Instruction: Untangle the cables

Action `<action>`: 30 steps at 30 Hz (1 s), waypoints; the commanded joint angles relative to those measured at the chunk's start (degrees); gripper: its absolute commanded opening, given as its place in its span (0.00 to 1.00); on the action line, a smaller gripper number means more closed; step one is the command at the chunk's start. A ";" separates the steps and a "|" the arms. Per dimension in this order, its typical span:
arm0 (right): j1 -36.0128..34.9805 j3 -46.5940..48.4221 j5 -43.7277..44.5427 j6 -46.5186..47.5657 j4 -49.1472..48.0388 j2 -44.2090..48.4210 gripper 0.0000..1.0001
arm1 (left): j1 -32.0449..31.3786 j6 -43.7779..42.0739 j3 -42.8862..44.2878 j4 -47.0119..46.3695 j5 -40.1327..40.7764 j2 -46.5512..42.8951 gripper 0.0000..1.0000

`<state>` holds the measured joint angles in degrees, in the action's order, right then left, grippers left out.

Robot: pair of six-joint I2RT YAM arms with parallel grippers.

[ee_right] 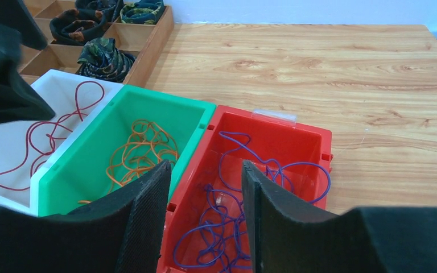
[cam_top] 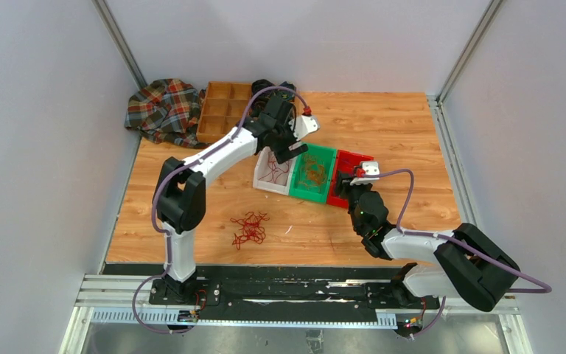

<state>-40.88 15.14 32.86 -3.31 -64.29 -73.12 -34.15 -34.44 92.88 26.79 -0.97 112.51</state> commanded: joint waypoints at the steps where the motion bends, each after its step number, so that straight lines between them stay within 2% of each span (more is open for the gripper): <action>1: 0.68 -0.81 1.99 -0.20 -3.53 -0.51 0.49 | 1.04 -1.25 6.32 12.47 -4.75 -6.80 0.95; 4: 0.67 -0.88 2.08 -0.14 -3.72 -0.53 0.49 | 2.00 -1.30 3.25 18.37 -7.50 -13.10 0.97; 10: 0.65 -0.81 2.08 0.15 -4.09 -1.02 0.49 | 3.28 -5.08 -21.09 19.89 -11.53 -32.15 0.99; 11: 0.71 -0.81 2.09 0.19 -4.09 -1.02 0.49 | 3.30 -5.58 -26.32 19.90 -12.15 -35.10 0.97; 13: 0.71 -0.81 2.03 0.15 -4.04 -0.99 0.49 | 3.38 -6.56 -31.19 19.45 -12.55 -37.17 0.93; 18: 0.65 -0.41 2.08 0.06 -3.32 -0.97 0.48 | 4.44 -12.67 -37.86 18.32 -13.13 -36.41 0.76; 25: 0.59 -0.24 2.26 -0.02 -2.96 -1.01 0.47 | 4.61 -17.91 -38.87 17.80 -14.12 -28.24 0.69; 30: 0.64 0.07 2.29 0.06 -2.86 -1.47 0.47 | 4.62 -20.09 -41.18 15.47 -15.21 -26.28 0.65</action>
<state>-40.88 15.11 33.50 -3.29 -65.73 -73.97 -29.89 -51.05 53.32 44.49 -14.13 85.58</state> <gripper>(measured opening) 0.468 0.665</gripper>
